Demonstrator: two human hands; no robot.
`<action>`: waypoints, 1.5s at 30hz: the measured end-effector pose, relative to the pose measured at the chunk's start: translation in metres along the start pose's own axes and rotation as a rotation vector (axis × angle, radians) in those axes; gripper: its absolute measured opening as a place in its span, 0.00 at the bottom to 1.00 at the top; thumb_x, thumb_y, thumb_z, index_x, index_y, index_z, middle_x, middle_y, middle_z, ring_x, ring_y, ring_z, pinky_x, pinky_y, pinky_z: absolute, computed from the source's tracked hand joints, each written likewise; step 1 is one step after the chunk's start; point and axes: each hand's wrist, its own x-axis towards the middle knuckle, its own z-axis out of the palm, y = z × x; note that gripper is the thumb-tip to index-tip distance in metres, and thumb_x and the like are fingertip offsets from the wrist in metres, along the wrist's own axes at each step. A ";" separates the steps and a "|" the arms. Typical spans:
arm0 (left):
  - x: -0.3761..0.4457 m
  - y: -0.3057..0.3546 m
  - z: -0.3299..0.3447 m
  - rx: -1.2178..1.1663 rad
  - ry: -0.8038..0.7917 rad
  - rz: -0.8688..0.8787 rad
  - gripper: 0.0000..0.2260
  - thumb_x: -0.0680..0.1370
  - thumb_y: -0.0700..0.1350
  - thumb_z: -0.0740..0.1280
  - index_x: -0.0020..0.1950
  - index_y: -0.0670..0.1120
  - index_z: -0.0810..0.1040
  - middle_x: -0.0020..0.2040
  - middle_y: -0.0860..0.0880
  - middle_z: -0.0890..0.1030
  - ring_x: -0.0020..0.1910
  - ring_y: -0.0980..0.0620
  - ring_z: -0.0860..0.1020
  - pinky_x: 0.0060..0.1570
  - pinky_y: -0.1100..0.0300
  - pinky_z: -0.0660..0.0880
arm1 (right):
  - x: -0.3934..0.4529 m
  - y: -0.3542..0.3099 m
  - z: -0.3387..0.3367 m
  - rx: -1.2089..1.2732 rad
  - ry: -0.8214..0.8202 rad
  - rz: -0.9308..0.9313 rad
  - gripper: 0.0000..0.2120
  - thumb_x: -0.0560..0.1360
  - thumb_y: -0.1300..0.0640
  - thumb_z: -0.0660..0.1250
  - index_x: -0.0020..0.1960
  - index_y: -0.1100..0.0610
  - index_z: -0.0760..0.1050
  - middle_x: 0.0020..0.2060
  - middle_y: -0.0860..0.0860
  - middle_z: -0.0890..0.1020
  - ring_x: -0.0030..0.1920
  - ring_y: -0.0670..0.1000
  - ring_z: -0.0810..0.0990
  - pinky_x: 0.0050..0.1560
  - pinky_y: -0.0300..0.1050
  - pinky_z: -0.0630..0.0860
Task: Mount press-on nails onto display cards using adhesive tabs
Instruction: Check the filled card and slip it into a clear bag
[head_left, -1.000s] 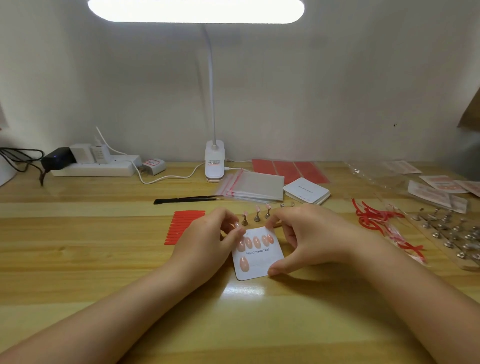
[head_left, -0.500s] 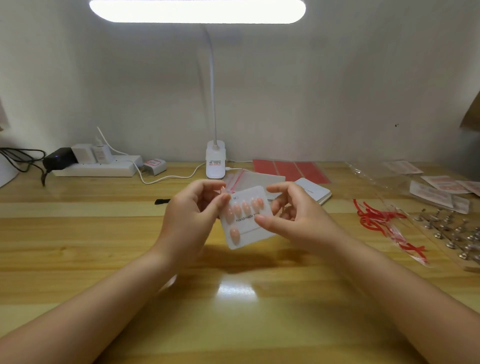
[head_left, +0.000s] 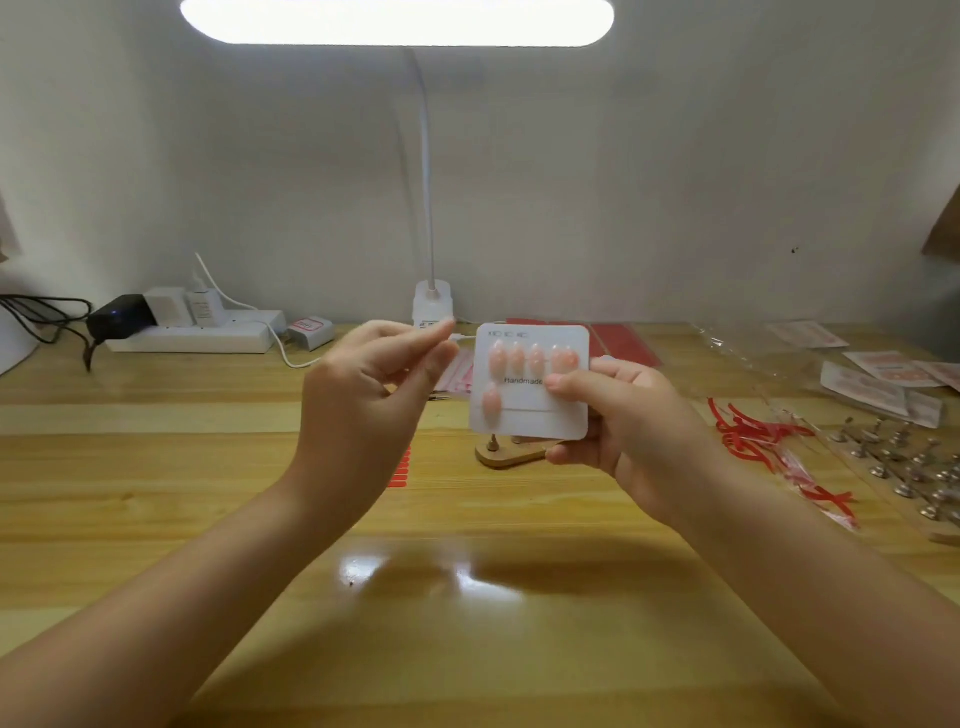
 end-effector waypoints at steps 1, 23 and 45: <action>-0.001 0.003 0.000 -0.005 -0.001 0.019 0.12 0.75 0.41 0.70 0.59 0.44 0.80 0.45 0.50 0.83 0.43 0.56 0.80 0.45 0.65 0.77 | 0.000 -0.002 0.000 0.008 0.015 -0.006 0.04 0.76 0.63 0.66 0.49 0.61 0.80 0.37 0.55 0.85 0.36 0.55 0.84 0.27 0.40 0.76; -0.011 -0.007 0.006 0.368 0.048 0.691 0.03 0.76 0.43 0.73 0.48 0.47 0.81 0.40 0.46 0.81 0.35 0.47 0.76 0.36 0.50 0.73 | -0.013 -0.012 0.012 0.003 0.054 -0.124 0.05 0.76 0.63 0.67 0.50 0.62 0.81 0.40 0.58 0.86 0.38 0.56 0.85 0.28 0.39 0.77; -0.012 -0.004 0.008 0.396 0.085 0.672 0.07 0.77 0.42 0.71 0.48 0.47 0.74 0.42 0.46 0.78 0.36 0.48 0.75 0.36 0.52 0.73 | -0.019 -0.016 0.017 -0.036 0.042 -0.135 0.04 0.76 0.63 0.67 0.45 0.61 0.81 0.36 0.57 0.85 0.35 0.56 0.85 0.26 0.39 0.76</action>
